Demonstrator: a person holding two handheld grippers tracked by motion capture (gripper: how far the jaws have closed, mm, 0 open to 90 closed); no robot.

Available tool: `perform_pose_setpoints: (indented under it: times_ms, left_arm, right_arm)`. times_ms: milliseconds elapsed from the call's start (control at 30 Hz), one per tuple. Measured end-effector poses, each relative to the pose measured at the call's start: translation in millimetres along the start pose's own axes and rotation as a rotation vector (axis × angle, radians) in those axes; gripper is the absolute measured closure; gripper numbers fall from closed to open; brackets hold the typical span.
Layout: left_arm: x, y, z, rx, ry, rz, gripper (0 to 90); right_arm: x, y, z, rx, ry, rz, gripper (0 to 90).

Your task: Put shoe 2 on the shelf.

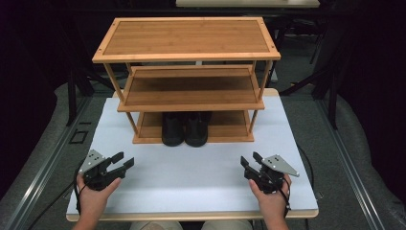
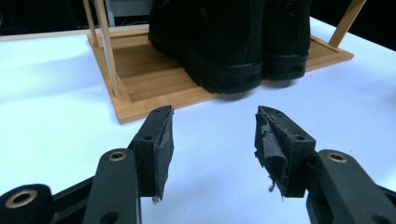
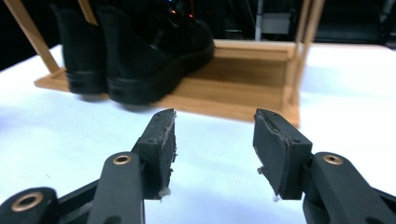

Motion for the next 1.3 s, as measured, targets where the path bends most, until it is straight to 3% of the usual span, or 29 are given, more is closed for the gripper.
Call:
perform_pose_setpoints:
  times_ms: [267, 367, 533, 633, 667, 767, 900, 933, 1300]
  left_arm:
    - [-2.0, -1.4, 10.2, -0.001, -0.006, 0.017, 46.4]
    - [1.4, -3.4, 15.1, 0.007, -0.014, 0.017, 46.4]
    - [8.9, -7.0, 25.7, -0.003, -0.048, 0.011, 46.4]
    - [14.5, -10.6, 31.7, -0.007, -0.08, 0.005, 46.4]
    - [16.6, -11.8, 33.6, -0.003, -0.095, -0.002, 46.4]
    - [18.0, -11.2, 34.5, -0.008, -0.098, 0.001, 45.8]
    - [20.8, -8.2, 36.9, -0.036, -0.108, 0.014, 44.5]
    - [22.0, -6.9, 37.7, -0.049, -0.109, 0.019, 44.4]
    - [26.0, -6.6, 40.5, -0.03, -0.134, 0.017, 43.7]
  right_arm:
    - [-2.6, 26.5, 21.4, 0.037, -0.031, 0.047, 48.1]
    - [-1.6, 27.4, 21.5, 0.048, -0.011, 0.038, 47.7]
    - [6.1, 23.4, 37.3, 0.036, -0.079, 0.023, 47.9]
    - [11.2, 19.4, 40.1, 0.032, -0.078, 0.016, 47.2]
    - [15.1, 16.3, 43.0, 0.003, -0.087, 0.013, 46.4]
    - [16.3, 16.2, 45.2, -0.008, -0.101, 0.015, 45.8]
    - [17.0, 18.1, 48.0, 0.01, -0.112, 0.012, 45.2]
    - [18.5, 18.2, 48.9, 0.037, -0.115, -0.002, 44.2]
    - [20.6, 25.4, 48.6, 0.08, -0.105, 0.012, 42.2]
Point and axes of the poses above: each handheld gripper's, and its own axes: x roughly forward along the jaws, z roughly out of its underside, y roughly to its right, the point moved 9 cm from there along x, roughly forward along the jaws, and after that the axes turned 3 degrees about z, right-handed, at the moved point
